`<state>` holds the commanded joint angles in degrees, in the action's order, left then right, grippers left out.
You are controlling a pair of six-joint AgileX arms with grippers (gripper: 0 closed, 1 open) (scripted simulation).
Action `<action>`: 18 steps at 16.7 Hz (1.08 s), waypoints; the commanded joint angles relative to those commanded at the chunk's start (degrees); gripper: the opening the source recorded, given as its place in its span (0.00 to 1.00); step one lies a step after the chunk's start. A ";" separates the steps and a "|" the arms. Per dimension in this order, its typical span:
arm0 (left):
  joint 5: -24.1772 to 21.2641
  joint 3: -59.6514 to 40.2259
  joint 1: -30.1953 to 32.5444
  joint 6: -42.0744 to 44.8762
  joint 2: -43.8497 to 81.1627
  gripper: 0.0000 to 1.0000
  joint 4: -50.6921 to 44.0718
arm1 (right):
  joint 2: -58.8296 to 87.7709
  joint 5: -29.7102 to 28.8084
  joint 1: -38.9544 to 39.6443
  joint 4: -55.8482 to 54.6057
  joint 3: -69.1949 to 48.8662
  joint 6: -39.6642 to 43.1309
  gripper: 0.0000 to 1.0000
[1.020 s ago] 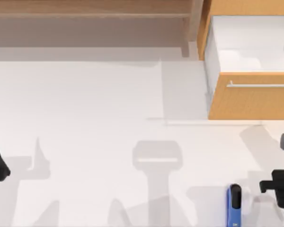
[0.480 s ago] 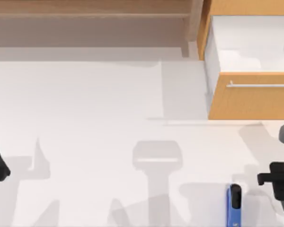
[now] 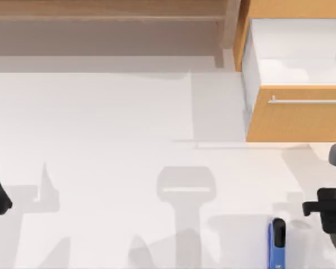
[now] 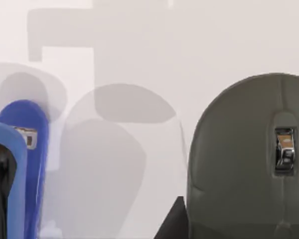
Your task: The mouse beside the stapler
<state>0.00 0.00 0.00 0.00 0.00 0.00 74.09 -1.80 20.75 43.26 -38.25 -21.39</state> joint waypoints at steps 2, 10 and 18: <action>0.00 0.00 0.00 0.00 0.00 1.00 0.00 | 0.41 -0.05 0.02 -0.28 0.60 0.02 0.00; 0.00 0.00 0.00 0.00 0.00 1.00 0.00 | 2.56 -0.08 0.01 -0.35 3.10 0.09 0.00; 0.00 0.00 0.00 0.00 0.00 1.00 0.00 | 2.56 -0.08 0.01 -0.35 3.10 0.09 0.53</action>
<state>0.00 0.00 0.00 0.00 0.00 0.00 76.65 -1.88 20.76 42.90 -35.14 -21.30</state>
